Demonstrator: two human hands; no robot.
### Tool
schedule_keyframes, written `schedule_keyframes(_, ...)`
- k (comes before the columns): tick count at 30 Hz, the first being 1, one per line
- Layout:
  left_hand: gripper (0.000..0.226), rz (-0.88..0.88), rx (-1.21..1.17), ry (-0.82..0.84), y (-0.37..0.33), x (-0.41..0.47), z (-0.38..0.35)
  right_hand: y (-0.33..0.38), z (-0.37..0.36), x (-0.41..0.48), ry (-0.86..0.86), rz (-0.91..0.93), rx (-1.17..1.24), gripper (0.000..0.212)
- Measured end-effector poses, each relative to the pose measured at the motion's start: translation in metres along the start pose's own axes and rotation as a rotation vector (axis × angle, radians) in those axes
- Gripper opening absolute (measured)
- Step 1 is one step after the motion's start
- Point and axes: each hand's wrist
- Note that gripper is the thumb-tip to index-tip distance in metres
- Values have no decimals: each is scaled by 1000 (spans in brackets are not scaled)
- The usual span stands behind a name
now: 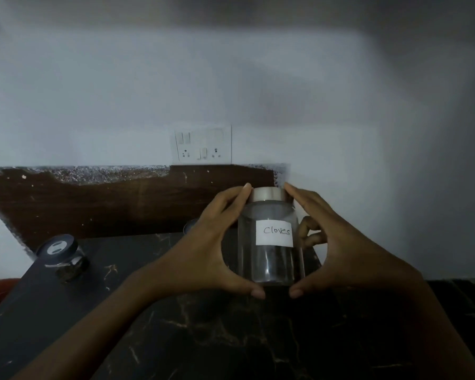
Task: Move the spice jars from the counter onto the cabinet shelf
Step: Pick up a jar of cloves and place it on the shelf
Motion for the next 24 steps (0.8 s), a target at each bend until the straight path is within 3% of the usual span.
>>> schedule_keyframes(16, 131, -539, 668, -420, -100, 150, 179, 141, 148, 122, -484, 592, -459, 139)
schedule_keyframes(24, 126, -608, 899, -675, -124, 214, 240, 194, 205, 188, -688, 727, -604, 132)
Point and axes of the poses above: each hand's wrist, its own x-axis towards the middle knuckle, its own z-axis out of the back of the hand, y = z × x, and after that the axes turned 9 degrees about -y, right-handed
